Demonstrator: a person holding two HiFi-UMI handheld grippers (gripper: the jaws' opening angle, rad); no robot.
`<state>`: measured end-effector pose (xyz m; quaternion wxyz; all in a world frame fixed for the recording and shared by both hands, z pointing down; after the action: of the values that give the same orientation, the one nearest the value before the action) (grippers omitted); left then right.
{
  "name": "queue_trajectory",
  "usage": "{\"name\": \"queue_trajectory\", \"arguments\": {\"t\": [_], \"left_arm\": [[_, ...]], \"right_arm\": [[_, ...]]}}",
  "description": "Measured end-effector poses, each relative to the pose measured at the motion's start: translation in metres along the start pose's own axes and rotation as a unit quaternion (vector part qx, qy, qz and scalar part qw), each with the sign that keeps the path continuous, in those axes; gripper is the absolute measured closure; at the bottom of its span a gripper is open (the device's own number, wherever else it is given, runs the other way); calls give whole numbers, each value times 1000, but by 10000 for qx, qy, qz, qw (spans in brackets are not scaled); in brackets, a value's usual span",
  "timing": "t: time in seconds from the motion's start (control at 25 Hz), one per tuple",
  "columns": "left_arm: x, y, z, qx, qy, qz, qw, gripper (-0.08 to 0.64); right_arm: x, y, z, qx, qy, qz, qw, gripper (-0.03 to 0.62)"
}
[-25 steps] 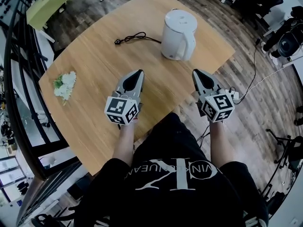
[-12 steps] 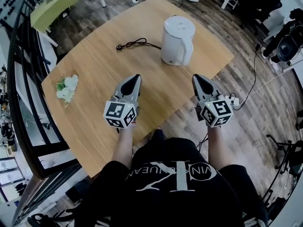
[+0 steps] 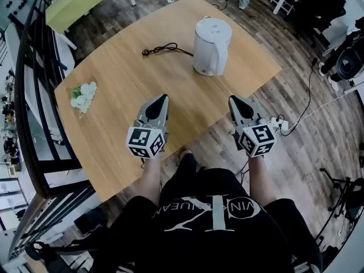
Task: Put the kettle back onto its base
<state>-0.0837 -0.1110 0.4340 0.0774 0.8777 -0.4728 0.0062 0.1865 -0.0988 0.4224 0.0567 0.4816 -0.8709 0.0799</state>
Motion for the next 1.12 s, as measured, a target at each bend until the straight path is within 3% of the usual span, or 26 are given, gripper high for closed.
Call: {"name": "queue_trajectory", "arguments": {"t": [0.44,1.12], "left_arm": [[-39,-18,0,-9,-78,531,9986,549],[-81,-49,3,66,-220,912,9956,549]], "right_arm": [[-14,11,-1,-59,-34,387,9992,577],[-44,27,3,-191,-114,677,9975,577]]}}
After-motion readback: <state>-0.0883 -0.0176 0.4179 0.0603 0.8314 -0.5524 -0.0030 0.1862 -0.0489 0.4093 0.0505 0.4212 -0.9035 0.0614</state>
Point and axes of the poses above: the fingertips, and each gripper's own axes: x forward along the fingers, y to its left, z out of its top, the point moved 6 cm from there along -x, backward along the fingers, and after that the axes turned 1 degree about -y, right-handed, at the moved point
